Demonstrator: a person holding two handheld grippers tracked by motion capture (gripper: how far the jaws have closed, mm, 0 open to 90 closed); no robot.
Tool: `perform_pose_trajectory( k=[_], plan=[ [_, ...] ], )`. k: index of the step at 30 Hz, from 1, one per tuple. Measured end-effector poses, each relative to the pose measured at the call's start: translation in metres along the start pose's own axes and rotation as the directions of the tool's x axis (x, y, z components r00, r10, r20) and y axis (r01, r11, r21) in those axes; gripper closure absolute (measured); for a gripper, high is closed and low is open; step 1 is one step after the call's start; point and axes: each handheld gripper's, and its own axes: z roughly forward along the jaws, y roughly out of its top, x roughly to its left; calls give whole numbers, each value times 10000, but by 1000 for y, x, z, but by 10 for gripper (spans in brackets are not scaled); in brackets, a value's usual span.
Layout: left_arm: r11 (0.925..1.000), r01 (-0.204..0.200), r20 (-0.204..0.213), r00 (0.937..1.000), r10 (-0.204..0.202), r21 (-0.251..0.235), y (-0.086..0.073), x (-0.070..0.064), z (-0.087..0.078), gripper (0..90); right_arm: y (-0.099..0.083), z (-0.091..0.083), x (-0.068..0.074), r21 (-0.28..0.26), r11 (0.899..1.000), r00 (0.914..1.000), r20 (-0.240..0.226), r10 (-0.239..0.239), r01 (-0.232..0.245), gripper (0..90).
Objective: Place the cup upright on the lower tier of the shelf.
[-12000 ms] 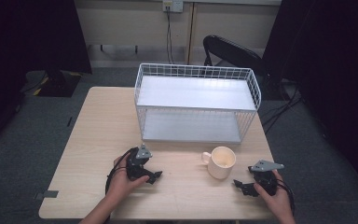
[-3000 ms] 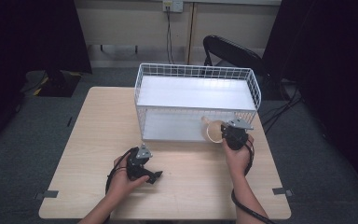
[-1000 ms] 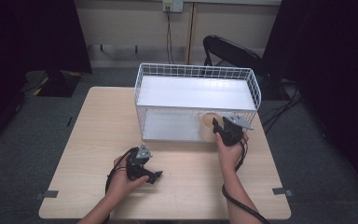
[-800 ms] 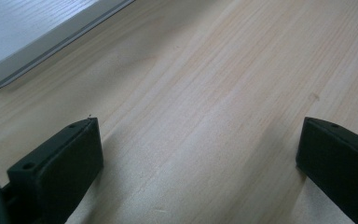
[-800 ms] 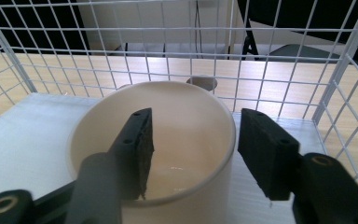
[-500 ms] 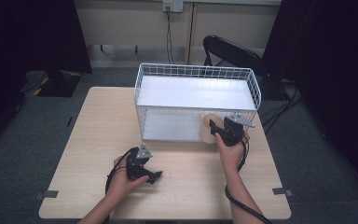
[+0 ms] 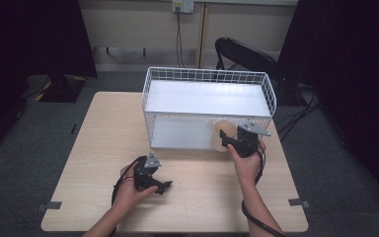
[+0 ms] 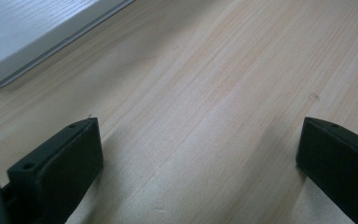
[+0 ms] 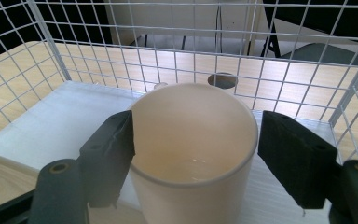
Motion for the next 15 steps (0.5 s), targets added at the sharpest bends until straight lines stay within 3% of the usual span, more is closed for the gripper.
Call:
perform_pose_trajectory(
  k=[5,8,15],
  plan=[
    [10000,-17,0,10000,17,19,0,0,0,0,0,-1,1,81,9999,9997,-244,-100,102,210],
    [10000,-6,3,10000,6,6,0,0,0,0,-3,1,3,213,9992,9993,-144,-345,348,201],
    [10000,-5,4,10000,5,8,0,0,0,0,-9,2,4,344,9985,9991,-42,-418,419,188]
  ],
)
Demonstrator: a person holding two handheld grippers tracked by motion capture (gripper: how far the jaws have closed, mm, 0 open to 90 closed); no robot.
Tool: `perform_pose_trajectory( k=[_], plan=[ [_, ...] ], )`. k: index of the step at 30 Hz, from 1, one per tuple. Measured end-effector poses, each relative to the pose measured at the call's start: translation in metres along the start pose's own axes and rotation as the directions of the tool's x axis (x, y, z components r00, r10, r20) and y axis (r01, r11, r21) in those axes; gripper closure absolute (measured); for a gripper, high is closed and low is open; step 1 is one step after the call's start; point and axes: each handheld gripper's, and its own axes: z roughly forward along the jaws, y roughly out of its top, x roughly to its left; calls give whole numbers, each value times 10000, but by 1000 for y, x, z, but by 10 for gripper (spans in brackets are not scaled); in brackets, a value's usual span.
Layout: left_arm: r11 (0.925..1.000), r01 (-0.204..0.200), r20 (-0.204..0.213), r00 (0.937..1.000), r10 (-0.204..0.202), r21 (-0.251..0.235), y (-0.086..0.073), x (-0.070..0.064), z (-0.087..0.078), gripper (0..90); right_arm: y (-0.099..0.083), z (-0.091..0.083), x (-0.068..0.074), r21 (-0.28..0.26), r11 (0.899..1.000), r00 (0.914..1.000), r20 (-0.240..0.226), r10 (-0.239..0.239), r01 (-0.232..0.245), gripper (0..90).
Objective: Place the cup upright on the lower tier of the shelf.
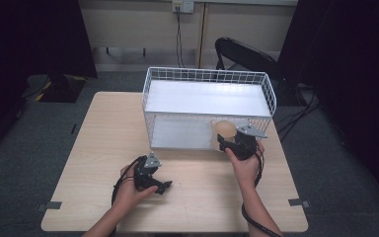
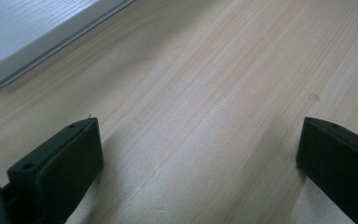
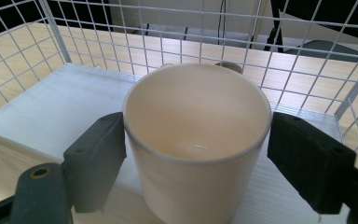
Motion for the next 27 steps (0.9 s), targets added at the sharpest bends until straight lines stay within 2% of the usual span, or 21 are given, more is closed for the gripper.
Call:
perform_pose_trajectory(
  k=[3,6,8,10,14,23,27],
  plan=[
    [10000,-6,-1,10000,6,2,0,0,0,0,0,0,0,11,10000,10000,11,-39,39,225],
    [10000,-2,0,10000,2,1,0,0,0,0,0,-1,-1,-94,9998,9998,-91,-155,155,418],
    [10000,2,-1,10000,-2,-1,0,0,0,0,-1,1,-1,38,9999,9997,-172,-168,168,387],
    [10000,0,1,10000,0,1,0,0,0,0,-2,2,-1,-7,9999,9998,-103,-154,154,430],
    [10000,2,3,10000,-2,1,0,0,0,0,-2,5,1,-70,9998,9998,-26,-180,180,433],
    [10000,-10,2,10000,10,6,0,0,0,0,-1,8,2,-94,9988,9988,120,-483,484,525],
    [10000,8,-4,10000,-8,-6,0,0,0,0,-2,9,2,-67,9984,9983,159,-569,570,517]
  ],
)
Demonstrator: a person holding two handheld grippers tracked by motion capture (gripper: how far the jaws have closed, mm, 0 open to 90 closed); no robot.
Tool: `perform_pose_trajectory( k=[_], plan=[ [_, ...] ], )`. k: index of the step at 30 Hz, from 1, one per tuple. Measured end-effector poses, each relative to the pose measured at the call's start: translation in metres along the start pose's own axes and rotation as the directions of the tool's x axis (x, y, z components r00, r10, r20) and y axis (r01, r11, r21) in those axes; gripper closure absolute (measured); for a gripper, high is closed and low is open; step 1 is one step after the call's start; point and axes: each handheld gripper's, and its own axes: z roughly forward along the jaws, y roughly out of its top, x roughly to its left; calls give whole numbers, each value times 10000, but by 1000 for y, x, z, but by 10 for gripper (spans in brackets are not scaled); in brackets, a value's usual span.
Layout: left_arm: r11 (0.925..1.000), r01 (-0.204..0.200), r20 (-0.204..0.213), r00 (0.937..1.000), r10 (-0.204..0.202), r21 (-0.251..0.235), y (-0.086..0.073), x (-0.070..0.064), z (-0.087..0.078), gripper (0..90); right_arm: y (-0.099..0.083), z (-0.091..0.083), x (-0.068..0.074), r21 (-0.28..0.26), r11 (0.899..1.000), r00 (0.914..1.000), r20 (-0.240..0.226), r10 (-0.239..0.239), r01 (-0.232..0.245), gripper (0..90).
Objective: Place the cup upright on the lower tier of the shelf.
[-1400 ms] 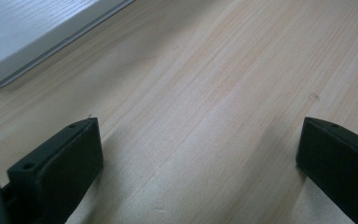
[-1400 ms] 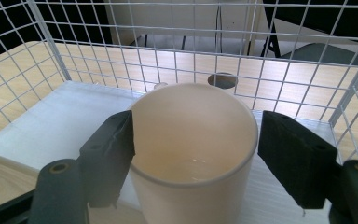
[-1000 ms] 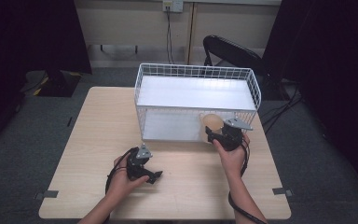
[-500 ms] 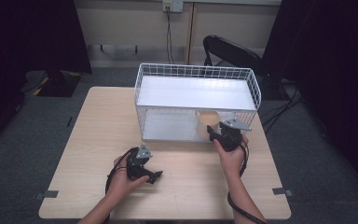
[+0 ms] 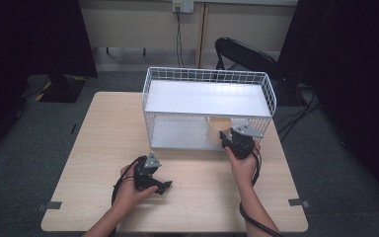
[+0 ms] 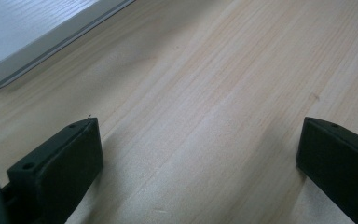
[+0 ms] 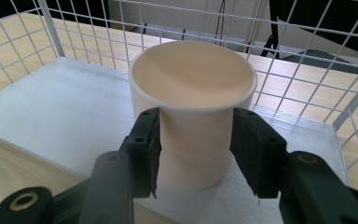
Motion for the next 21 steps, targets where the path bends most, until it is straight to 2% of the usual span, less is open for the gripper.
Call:
perform_pose_trajectory(
  k=[8,12,21],
  plan=[
    [10000,-12,3,10000,12,11,0,0,0,0,3,-4,1,320,9994,9997,-184,127,-121,290],
    [10000,41,2,10000,-41,-28,0,0,1,0,1,-5,0,582,9983,9992,-396,96,-73,241],
    [10000,20,-7,10000,-20,-4,1,0,1,0,-2,-10,-1,955,9954,9970,-778,19,55,194]
  ],
)
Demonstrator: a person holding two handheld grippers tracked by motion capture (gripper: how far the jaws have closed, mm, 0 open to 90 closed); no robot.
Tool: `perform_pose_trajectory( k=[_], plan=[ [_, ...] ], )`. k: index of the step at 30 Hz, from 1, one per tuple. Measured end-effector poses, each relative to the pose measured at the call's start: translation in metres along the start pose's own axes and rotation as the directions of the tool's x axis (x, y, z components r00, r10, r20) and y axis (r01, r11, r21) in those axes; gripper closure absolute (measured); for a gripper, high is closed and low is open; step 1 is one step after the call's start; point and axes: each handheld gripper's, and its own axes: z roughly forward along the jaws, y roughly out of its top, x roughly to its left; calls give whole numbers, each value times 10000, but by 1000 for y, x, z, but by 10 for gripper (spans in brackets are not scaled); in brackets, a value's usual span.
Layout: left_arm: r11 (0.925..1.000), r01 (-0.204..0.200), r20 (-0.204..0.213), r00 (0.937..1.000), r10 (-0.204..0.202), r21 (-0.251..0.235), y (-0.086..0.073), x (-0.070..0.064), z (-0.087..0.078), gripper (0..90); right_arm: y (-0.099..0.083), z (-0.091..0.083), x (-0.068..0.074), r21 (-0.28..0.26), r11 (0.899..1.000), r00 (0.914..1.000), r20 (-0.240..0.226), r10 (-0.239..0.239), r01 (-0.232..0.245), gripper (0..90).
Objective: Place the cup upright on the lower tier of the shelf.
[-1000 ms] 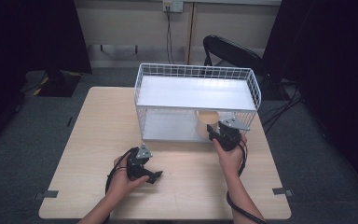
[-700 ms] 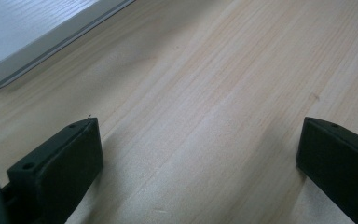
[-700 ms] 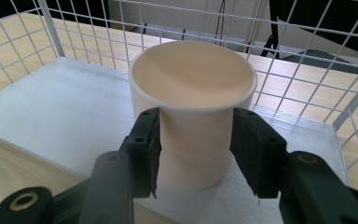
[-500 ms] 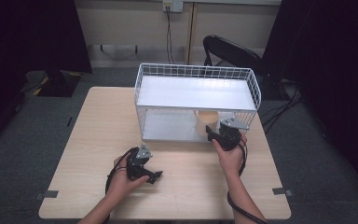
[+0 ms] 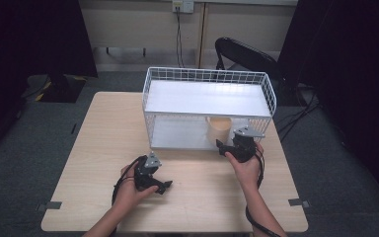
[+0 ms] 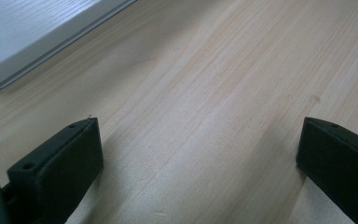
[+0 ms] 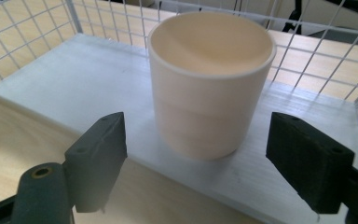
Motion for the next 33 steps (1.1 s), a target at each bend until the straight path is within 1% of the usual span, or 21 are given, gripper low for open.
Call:
perform_pose_trajectory(
  k=[2,7,8,10,11,12,13,15,19,22,24,32,33],
  plan=[
    [10000,3,0,10000,-3,13,0,0,0,0,0,-1,0,26,10000,9999,-54,-85,86,192],
    [10000,1,2,10000,-1,-3,0,0,0,0,0,-4,2,174,9998,9996,-271,-91,96,186],
    [10000,5,-1,10000,-5,13,0,0,0,0,1,-5,2,233,9995,9991,-365,-198,207,184],
    [10000,0,1,10000,0,-2,0,0,0,0,0,-6,2,252,9994,9990,-386,-236,246,182],
    [10000,-2,-2,10000,2,1,0,0,0,0,0,-7,1,325,9992,9984,-522,-234,252,176],
    [10000,-2,-2,10000,2,1,0,0,0,0,0,-7,1,325,9992,9984,-522,-234,252,176],
    [10000,-2,-1,10000,2,3,0,0,0,0,-2,-9,0,412,9985,9974,-629,-345,371,171],
    [10000,2,3,10000,-2,-2,0,0,0,0,-2,-11,-1,423,9983,9972,-644,-378,406,171],
    [10000,-5,1,10000,5,2,0,0,0,0,-9,-17,-6,538,9976,9957,-844,-380,426,169],
    [10000,4,0,10000,-4,-4,0,0,0,0,-11,-20,-8,505,9980,9957,-862,-347,391,167],
    [10000,2,0,10000,-2,-3,0,0,0,0,-13,-22,-10,528,9976,9955,-851,-408,454,166],
    [10000,-2,1,10000,2,1,0,0,0,0,-23,-29,-14,679,9960,9932,-1049,-508,581,160],
    [10000,2,-1,10000,-2,3,0,0,0,0,-25,-32,-14,774,9954,9927,-1104,-484,571,159]
  ],
)
